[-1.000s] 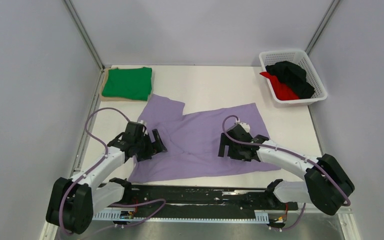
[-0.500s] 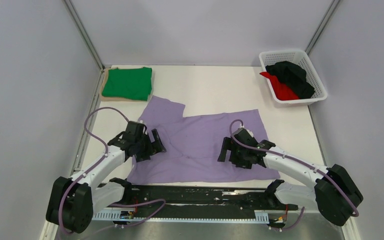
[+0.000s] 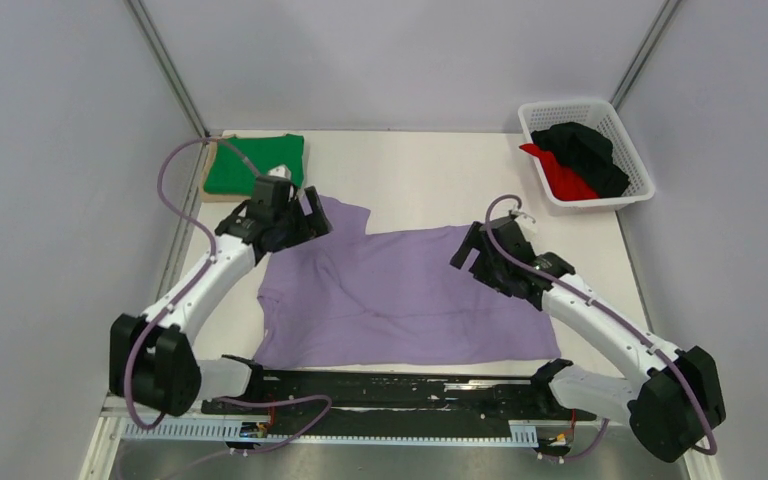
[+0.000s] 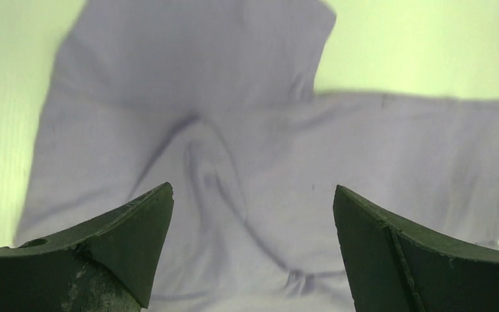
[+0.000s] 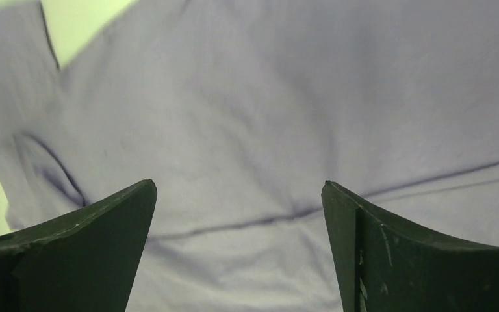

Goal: Fold and stack the t-shirts
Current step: Fold the flattened tshirt in 1/3 of the way, then grab the side of the flattened tshirt furthest away from the robot with both arms

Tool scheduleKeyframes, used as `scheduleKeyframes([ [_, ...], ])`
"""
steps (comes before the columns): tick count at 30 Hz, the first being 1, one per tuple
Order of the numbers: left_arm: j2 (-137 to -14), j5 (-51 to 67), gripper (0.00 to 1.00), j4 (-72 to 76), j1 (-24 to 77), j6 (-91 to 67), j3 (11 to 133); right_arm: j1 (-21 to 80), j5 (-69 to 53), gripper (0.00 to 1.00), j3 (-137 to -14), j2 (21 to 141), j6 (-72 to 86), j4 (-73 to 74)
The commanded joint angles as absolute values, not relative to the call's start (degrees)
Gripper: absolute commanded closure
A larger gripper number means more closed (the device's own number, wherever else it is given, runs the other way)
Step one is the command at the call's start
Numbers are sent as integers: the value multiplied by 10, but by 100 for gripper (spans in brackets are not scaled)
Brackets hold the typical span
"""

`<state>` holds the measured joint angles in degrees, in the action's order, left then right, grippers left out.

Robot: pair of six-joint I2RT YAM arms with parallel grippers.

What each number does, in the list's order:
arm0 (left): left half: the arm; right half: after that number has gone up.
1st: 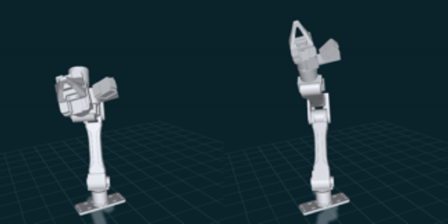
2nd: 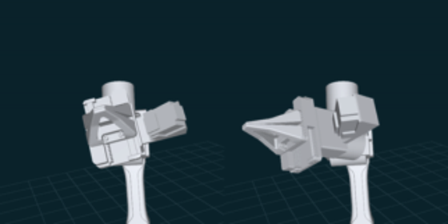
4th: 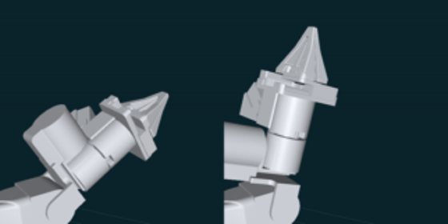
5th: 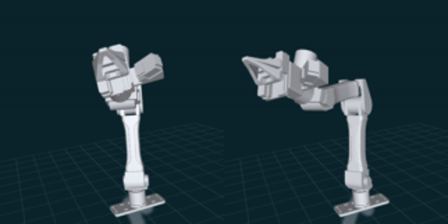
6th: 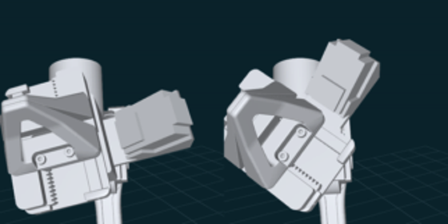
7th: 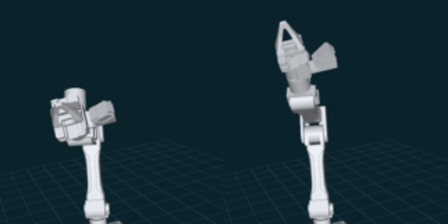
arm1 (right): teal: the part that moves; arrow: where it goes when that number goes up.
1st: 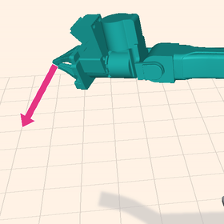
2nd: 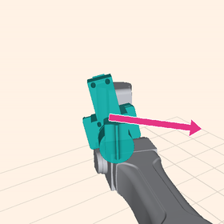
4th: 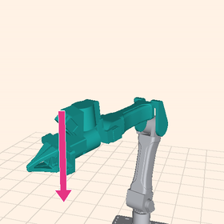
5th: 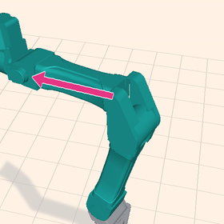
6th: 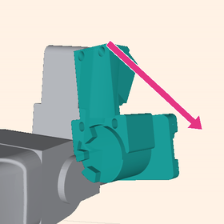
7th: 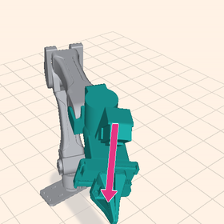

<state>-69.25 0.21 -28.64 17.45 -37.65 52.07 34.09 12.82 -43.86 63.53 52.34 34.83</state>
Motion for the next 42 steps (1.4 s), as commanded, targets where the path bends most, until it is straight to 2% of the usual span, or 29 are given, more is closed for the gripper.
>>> scheduleKeyframes([
  [1,-829,-44,0,-273,154,-315,642,241,132,0,-458,629,467,311],
  [6,-994,-70,0,-280,138,-263,785,157,144,0,-448,630,426,297],
  [12,-1208,-99,5,-352,133,-202,1011,95,139,0,-430,627,404,294],
  [20,-1348,-83,16,-415,127,-203,1164,81,134,0,-422,652,394,287],
  [25,-1378,-71,22,-437,127,-213,1180,79,127,0,-421,665,389,283],
  [30,-1369,-69,33,-457,131,-222,1160,77,129,0,-421,671,387,283],
  [35,-1355,-127,35,-497,149,-225,1145,77,131,0,-420,671,387,282],
  [37,-1358,-144,38,-511,153,-229,1151,76,132,0,-419,671,388,283],
  [39,-1363,-153,45,-523,154,-237,1155,75,133,0,-419,670,388,282],
  [42,-1372,-151,60,-529,154,-241,1160,73,136,0,-419,668,389,282],
])
